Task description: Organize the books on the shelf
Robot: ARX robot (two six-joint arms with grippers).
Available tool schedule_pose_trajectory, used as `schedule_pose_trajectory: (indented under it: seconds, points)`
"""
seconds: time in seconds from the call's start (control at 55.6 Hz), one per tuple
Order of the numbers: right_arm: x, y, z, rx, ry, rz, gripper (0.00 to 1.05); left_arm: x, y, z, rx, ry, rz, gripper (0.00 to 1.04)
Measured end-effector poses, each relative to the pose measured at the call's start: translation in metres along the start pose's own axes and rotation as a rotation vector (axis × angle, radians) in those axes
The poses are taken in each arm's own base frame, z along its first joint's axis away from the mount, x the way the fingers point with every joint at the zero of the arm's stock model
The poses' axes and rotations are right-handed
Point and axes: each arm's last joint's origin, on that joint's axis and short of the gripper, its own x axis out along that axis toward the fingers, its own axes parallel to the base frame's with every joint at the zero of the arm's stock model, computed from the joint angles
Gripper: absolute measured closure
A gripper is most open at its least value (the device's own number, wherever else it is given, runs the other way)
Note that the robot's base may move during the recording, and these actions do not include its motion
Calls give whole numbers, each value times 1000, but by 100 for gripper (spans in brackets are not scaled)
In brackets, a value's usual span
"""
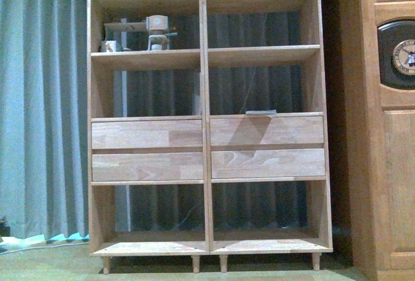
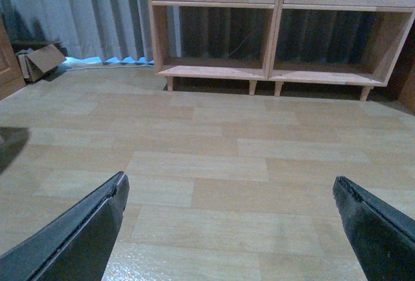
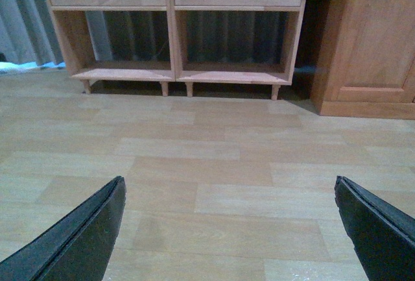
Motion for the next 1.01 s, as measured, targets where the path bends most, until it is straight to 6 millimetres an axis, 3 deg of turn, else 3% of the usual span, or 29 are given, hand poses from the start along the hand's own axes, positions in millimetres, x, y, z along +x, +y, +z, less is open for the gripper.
schedule_pose_trajectory:
  seconds: [1.007]
  points:
    - [0,0,0,0,0,0,7,0,0,0,0,0,0,7]
